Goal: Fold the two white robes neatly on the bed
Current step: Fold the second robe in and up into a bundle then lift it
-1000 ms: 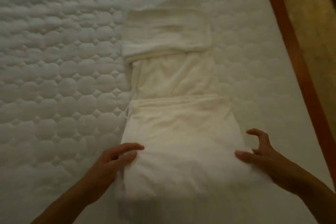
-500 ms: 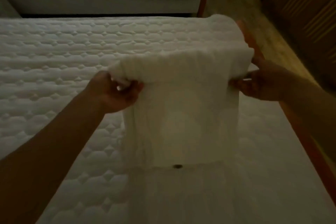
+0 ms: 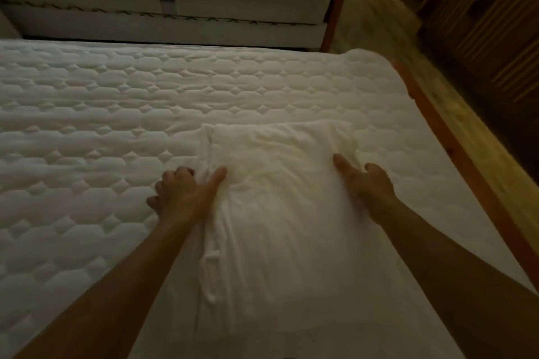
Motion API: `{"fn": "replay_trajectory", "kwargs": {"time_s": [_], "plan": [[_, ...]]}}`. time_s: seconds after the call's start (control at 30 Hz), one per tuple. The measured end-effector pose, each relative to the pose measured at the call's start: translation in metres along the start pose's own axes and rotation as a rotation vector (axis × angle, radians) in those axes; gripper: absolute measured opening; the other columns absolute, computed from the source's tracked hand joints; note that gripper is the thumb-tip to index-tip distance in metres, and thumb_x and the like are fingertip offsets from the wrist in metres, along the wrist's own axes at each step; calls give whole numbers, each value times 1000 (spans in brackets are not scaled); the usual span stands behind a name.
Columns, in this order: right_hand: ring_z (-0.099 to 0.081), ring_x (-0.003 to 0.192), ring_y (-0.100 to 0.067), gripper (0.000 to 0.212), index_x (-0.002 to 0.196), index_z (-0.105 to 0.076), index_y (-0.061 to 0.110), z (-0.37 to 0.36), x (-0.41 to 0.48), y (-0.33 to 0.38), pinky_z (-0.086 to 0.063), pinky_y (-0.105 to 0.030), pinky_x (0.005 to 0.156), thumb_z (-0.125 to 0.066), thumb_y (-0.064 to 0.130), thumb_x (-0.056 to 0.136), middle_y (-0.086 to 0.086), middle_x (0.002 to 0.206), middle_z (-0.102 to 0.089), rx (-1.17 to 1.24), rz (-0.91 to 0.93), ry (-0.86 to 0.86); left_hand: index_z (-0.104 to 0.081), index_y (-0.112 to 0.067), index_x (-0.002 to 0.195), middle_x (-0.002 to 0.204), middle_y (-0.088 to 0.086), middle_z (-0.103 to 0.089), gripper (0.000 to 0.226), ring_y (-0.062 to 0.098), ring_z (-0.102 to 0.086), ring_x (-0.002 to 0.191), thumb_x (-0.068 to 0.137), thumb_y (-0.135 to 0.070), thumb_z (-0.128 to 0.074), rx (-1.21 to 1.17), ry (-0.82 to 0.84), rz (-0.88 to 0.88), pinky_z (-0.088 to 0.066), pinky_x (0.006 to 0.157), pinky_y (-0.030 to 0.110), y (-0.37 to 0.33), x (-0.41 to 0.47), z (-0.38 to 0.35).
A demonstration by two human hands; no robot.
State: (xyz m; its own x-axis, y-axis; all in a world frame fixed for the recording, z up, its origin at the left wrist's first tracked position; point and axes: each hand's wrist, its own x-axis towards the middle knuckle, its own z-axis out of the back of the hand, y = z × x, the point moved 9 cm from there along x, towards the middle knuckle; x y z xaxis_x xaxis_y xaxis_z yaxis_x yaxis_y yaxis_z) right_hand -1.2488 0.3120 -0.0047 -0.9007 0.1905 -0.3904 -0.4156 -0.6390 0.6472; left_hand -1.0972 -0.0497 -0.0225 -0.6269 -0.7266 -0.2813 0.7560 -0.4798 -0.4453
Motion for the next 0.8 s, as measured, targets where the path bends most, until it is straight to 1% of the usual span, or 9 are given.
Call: {"fn": "replay_trajectory", "kwargs": {"time_s": [0.07, 0.13, 0.27, 0.4, 0.5, 0.57, 0.63, 0.7, 0.8], "plan": [[-56, 111, -30, 94, 132, -59, 3, 9, 14, -1, -45, -41, 99, -65, 76, 73, -9, 121, -60, 69, -13, -19, -63, -14, 124, 125, 14, -67, 103, 37, -60, 120, 63, -95, -50, -126, 50, 32, -43, 105, 52, -6, 20, -2], [-58, 112, -27, 89, 129, -64, 9, 13, 24, 9, -47, -41, 100, -71, 75, 70, -6, 125, -64, 97, 57, -20, -68, -9, 117, 116, 16, -72, 112, 36, -66, 110, 51, -97, -47, -251, 92, 21, -51, 99, 49, -15, 33, -7], [-59, 112, -28, 90, 133, -61, 5, -4, 35, 21, -45, -35, 86, -72, 71, 72, -10, 130, -62, 127, 93, 79, -53, -2, 128, 122, 19, -65, 74, 38, -63, 108, 88, -64, -61, -319, 40, -94, -51, 95, 43, -44, 27, -1], [-64, 84, -25, 48, 85, -69, 15, 6, 41, 37, -52, -37, 74, -68, 62, 82, -5, 89, -71, 97, 267, -127, -49, -6, 119, 100, 8, -56, 40, 25, -50, 89, 100, -40, -59, -431, -187, -257, -36, 78, 35, -49, 17, 23], [-61, 78, -29, 49, 69, -57, 17, 9, 44, 55, -45, -38, 70, -59, 62, 89, -2, 71, -60, 24, 377, -230, -49, -7, 117, 103, 13, -61, 41, 33, -57, 95, 99, -42, -59, -424, -234, -235, -39, 80, 38, -40, 28, 25], [-62, 104, -36, 46, 96, -65, 16, 2, 51, 59, -45, -45, 88, -51, 60, 94, -10, 98, -66, -202, 327, -262, -45, -6, 129, 127, 21, -58, 57, 40, -55, 115, 97, -50, -58, -245, -144, -111, -42, 92, 45, -29, 43, 14], [-47, 132, -37, 59, 143, -47, 14, -5, 44, 60, -36, -52, 107, -44, 54, 99, -15, 143, -51, -306, 266, -339, -33, -9, 149, 149, 23, -39, 75, 43, -43, 133, 96, -59, -51, -2, -196, -106, -36, 107, 55, -36, 39, 16], [-28, 147, -31, 63, 156, -25, 22, -26, 5, 94, -22, -52, 118, -36, 52, 102, -11, 162, -28, -278, 554, -391, -22, -20, 159, 164, 16, -22, 76, 37, -26, 149, 98, -65, -36, 108, -308, -412, -23, 116, 58, -79, 12, 16], [2, 155, -23, 64, 157, -10, 41, -91, -21, 114, 4, -54, 121, -17, 65, 99, -2, 168, 0, -639, 902, -121, 4, -42, 160, 172, 0, 10, 72, 25, 8, 158, 96, -72, -8, 331, -133, -706, 3, 125, 56, -113, -13, -34]]}}
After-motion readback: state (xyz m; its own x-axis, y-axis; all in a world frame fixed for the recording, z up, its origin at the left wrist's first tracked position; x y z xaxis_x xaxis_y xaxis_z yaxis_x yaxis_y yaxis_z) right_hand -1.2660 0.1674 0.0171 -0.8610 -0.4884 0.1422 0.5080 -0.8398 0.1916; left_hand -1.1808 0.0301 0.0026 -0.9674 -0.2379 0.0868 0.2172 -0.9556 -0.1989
